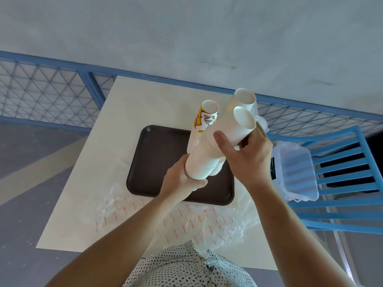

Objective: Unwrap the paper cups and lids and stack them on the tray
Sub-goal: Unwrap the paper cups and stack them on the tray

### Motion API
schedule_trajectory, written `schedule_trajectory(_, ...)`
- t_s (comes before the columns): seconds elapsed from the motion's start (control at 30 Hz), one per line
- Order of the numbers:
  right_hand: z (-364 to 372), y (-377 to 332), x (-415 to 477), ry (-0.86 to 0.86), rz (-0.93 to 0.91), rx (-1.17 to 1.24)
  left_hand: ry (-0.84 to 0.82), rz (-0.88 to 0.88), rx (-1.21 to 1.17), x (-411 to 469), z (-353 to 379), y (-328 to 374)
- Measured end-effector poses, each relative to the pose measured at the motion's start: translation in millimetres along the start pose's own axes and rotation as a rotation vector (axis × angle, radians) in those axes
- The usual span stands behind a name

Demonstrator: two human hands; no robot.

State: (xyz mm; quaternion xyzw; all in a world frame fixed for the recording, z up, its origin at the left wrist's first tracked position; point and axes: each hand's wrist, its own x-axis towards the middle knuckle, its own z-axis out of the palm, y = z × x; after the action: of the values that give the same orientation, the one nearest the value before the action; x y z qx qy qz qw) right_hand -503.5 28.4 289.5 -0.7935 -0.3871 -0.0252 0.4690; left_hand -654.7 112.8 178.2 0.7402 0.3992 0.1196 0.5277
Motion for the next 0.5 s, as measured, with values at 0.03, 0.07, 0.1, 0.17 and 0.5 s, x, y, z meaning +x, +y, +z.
schedule_trajectory(0.03, -1.5, -0.5, 0.8, 0.01, 0.014, 0.01, 0.002, 0.003, 0.002, 0.3, 0.5, -0.8)
schedule_trajectory(0.07, -2.9, -1.2, 1.2, 0.019, 0.036, 0.028, 0.005, 0.006, 0.003, 0.6, 1.1, -1.4)
schedule_trajectory(0.1, -4.4, -2.0, 1.6, 0.028, 0.07, 0.053, 0.006, 0.009, 0.006, 0.8, 1.5, -2.2)
schedule_trajectory(0.17, -7.0, -2.0, 2.1, 0.043, 0.17, 0.129, 0.008, 0.004, 0.003, 0.9, 1.8, -3.4)
schedule_trajectory(0.5, -5.8, 23.5, 7.5, 0.184, 0.683, 0.94, 0.022, -0.025, -0.022, -0.3, 4.7, -9.7)
